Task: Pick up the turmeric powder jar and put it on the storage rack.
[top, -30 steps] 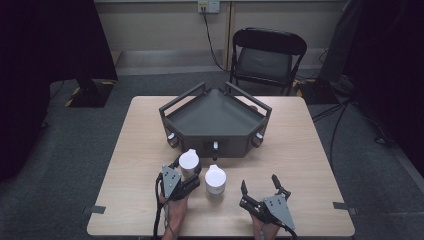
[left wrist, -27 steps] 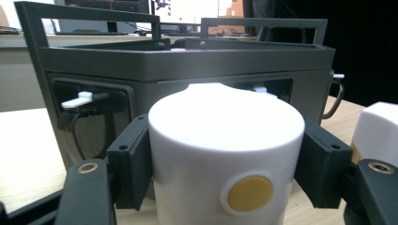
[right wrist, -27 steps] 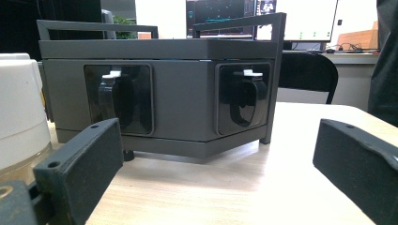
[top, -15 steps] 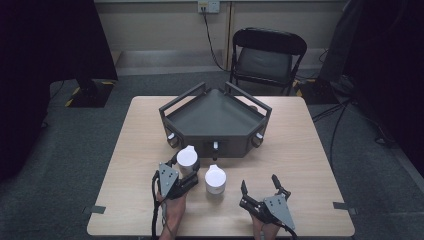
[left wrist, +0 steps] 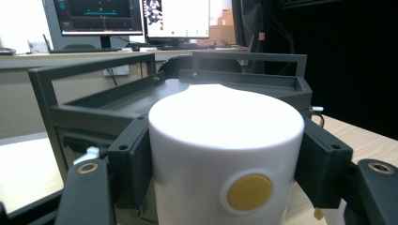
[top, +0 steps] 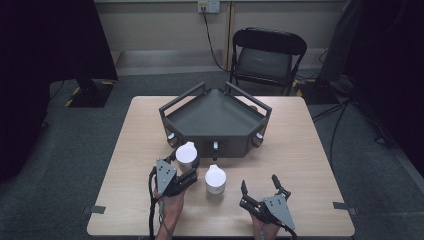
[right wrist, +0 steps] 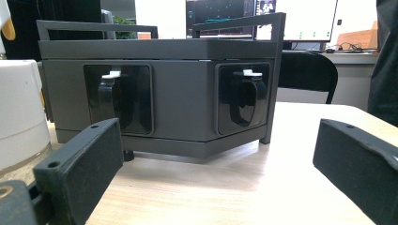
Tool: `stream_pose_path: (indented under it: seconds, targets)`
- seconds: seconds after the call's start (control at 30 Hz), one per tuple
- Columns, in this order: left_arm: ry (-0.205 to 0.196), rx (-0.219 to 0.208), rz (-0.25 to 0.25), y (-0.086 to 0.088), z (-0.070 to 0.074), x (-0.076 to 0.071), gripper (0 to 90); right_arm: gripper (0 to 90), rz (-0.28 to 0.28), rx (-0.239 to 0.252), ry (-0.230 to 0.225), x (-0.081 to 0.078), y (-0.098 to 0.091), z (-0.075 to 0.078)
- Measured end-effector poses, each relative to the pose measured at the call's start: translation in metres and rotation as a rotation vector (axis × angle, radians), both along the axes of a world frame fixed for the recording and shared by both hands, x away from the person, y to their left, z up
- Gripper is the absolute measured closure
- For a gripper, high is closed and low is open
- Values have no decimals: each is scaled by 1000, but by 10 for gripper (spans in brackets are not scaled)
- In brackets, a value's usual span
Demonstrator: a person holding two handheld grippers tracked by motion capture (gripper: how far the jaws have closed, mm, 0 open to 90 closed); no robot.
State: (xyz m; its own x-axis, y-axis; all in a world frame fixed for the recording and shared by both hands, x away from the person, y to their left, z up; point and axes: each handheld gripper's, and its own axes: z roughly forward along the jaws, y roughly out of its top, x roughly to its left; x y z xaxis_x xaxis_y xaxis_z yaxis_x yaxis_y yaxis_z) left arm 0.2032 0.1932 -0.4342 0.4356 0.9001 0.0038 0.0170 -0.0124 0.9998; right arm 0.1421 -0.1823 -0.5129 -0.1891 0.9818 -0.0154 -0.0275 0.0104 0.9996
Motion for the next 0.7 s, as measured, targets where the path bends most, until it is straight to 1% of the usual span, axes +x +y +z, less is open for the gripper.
stream_pose_path:
  seconds: [0.03,0.07,0.17,0.2,0.3,0.33,0.4,0.43,0.6,0.7]
  targets:
    - [-12,20,1,-1,4,1,309,9,0,0,0,0,0,0]
    - [-17,21,1,-1,6,1,309,9,0,0,0,0,0,0]
    - [-22,9,-5,2,9,2,309,9,0,0,0,0,0,0]
    - [-30,1,-10,3,12,3,309,9,0,0,0,0,0,0]
    - [-39,7,-9,3,17,4,309,9,0,0,0,0,0,0]
    - [-49,10,-6,3,20,5,309,9,0,0,0,0,0,0]
    - [-51,11,-7,4,23,5,309,9,0,1,0,0,0,0]
    - [-52,2,-11,4,25,6,309,9,0,1,0,0,0,0]
    - [-61,4,-23,5,33,10,309,9,0,2,0,0,0,0]
    - [-67,-2,-26,5,38,12,309,9,0,2,-1,0,0,0]
